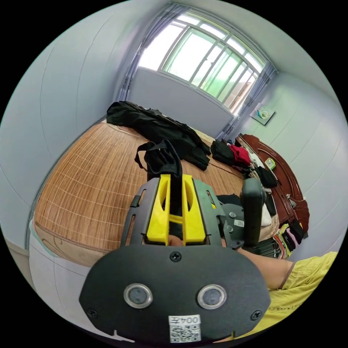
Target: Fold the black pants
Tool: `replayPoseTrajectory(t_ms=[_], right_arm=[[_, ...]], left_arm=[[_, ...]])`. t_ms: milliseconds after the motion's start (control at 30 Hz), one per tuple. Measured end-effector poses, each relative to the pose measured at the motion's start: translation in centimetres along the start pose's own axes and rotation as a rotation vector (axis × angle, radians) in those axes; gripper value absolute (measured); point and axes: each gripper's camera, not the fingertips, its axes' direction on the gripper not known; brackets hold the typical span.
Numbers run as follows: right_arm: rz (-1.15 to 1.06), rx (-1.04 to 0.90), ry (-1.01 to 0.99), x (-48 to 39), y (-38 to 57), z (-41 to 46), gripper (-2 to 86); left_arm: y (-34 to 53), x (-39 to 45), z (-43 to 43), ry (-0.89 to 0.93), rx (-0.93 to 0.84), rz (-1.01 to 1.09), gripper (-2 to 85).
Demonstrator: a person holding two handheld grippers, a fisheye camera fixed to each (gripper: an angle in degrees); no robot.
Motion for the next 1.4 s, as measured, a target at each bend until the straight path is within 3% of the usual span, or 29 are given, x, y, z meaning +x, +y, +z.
replayPoseTrajectory(t_ms=[100, 233, 367, 600, 833, 967, 1133, 1400], right_arm=[[0.037, 0.014, -0.040, 1.8, 1.7, -1.0, 6.8], [0.140, 0.098, -0.062, 6.9, 6.5, -3.7, 6.4], [0.222, 0.185, -0.079, 13.6, 12.0, -7.2, 6.3], [0.417, 0.215, -0.146, 29.1, 25.3, -10.5, 6.1], [0.631, 0.101, -0.228, 39.1, 36.7, -5.6, 6.2], [0.756, 0.019, -0.302, 41.4, 41.2, -1.7, 6.4], [0.890, 0.078, -0.480, 43.7, 45.5, 0.7, 7.7], [1.026, 0.157, -0.580, 46.1, 47.3, 2.1, 10.7]], left_arm=[[-0.5, 2.2, -0.5, 0.020, 0.029, 0.063, 6.7], [-0.4, 5.2, -3.3, 0.142, 0.202, 0.179, 11.6], [0.2, 6.9, -4.0, 0.150, 0.252, 0.213, 12.8], [3.3, 6.4, 1.6, 0.121, 0.133, 0.148, 12.7], [5.5, 11.0, 11.3, 0.048, -0.101, 0.196, 12.6], [5.0, 15.0, 15.0, 0.021, -0.167, 0.254, 13.1], [2.3, 20.4, 17.9, -0.007, -0.205, 0.331, 13.5], [-2.5, 27.5, 21.5, -0.041, -0.239, 0.456, 13.4]])
